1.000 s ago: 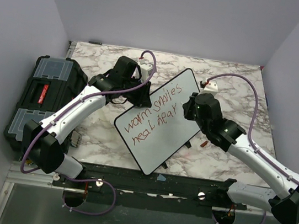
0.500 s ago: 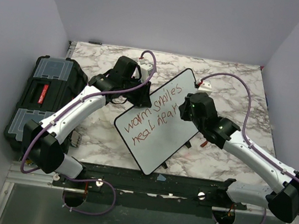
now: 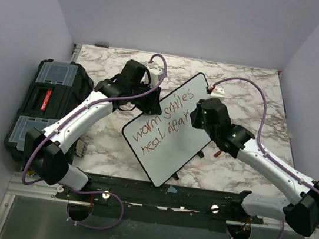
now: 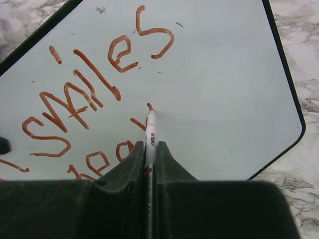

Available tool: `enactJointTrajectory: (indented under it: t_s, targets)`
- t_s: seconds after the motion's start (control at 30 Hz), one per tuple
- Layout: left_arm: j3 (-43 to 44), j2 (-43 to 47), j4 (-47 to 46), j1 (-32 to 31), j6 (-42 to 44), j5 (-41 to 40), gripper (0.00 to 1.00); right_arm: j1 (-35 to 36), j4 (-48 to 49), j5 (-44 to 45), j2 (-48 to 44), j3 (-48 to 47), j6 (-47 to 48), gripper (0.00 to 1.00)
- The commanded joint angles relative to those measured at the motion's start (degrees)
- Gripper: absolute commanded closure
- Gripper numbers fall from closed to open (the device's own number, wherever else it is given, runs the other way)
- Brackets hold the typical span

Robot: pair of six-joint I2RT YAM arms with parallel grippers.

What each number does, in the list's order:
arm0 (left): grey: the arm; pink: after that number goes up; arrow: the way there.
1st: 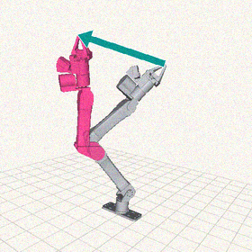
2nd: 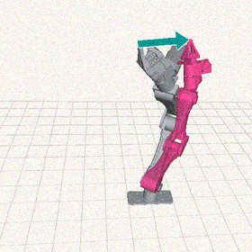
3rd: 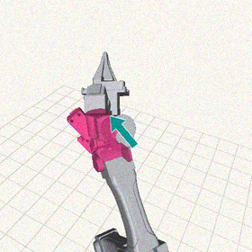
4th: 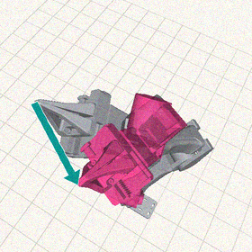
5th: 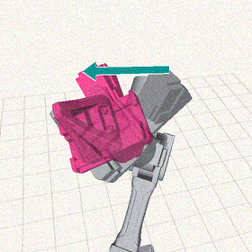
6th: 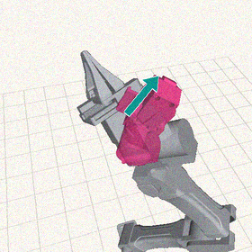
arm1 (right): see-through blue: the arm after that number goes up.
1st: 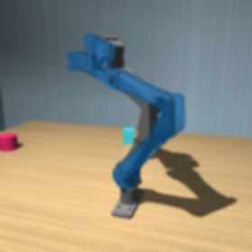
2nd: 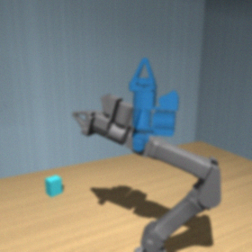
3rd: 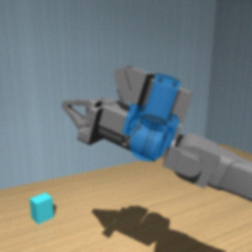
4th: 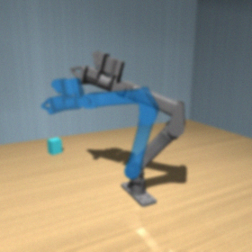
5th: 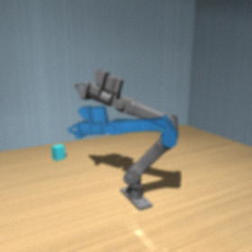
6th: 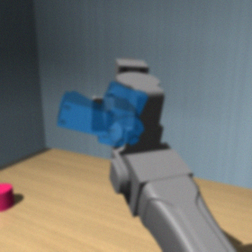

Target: Write a sentence on the whiteboard

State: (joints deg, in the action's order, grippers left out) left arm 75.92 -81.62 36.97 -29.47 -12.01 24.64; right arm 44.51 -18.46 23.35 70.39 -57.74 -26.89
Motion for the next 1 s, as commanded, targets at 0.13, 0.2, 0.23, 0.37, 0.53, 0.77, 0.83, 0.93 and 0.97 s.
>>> enactJointTrajectory:
  t_s: [0.13, 0.2, 0.23, 0.37, 0.53, 0.77, 0.83, 0.93, 0.97]
  targets:
    - [-0.88, 1.21, 0.57, -0.59, 4.54, -3.54, 1.0, -1.51, 1.28, 1.81, 1.46, 0.6, 0.81, 0.99]
    - [-0.94, 1.16, 0.54, -0.61, 4.49, -3.55, 1.0, -1.9, 1.32, 2.09, 1.72, 0.35, 1.17, 0.99]
    - [-0.94, 1.12, 0.58, -0.66, 4.54, -3.51, 1.0, -2.02, 1.28, 2.09, 1.81, 0.15, 1.37, 0.99]
    - [-0.95, 1.14, 0.56, -0.67, 4.52, -3.54, 1.0, -2.4, 1.32, 2.3, 2.02, -0.37, 1.88, 0.99]
    - [-0.86, 1.04, 0.55, -0.67, 4.52, -3.54, 1.0, -2.47, 0.85, 2.55, 1.2, -0.53, 2.16, 0.99]
    - [-0.86, 1.32, 0.65, -0.67, 4.52, -3.59, 1.0, -2.41, -0.66, 2.21, -1.67, -0.95, 1.47, 0.99]
    - [-0.86, 1.51, 0.65, -0.67, 4.54, -3.57, 1.0, -2.45, -0.8, 1.54, -2.13, -1.16, 1.24, 0.99]
    - [-0.78, 1.56, 0.65, -0.67, 4.5, -3.46, 1.0, -2.43, -0.72, 0.75, -2.06, -1.51, 0.97, 0.99]
    - [-0.77, 1.63, 0.57, -0.63, 4.45, -3.38, 1.0, -2.49, -0.6, 0.53, -1.95, -1.72, 0.84, 0.99]
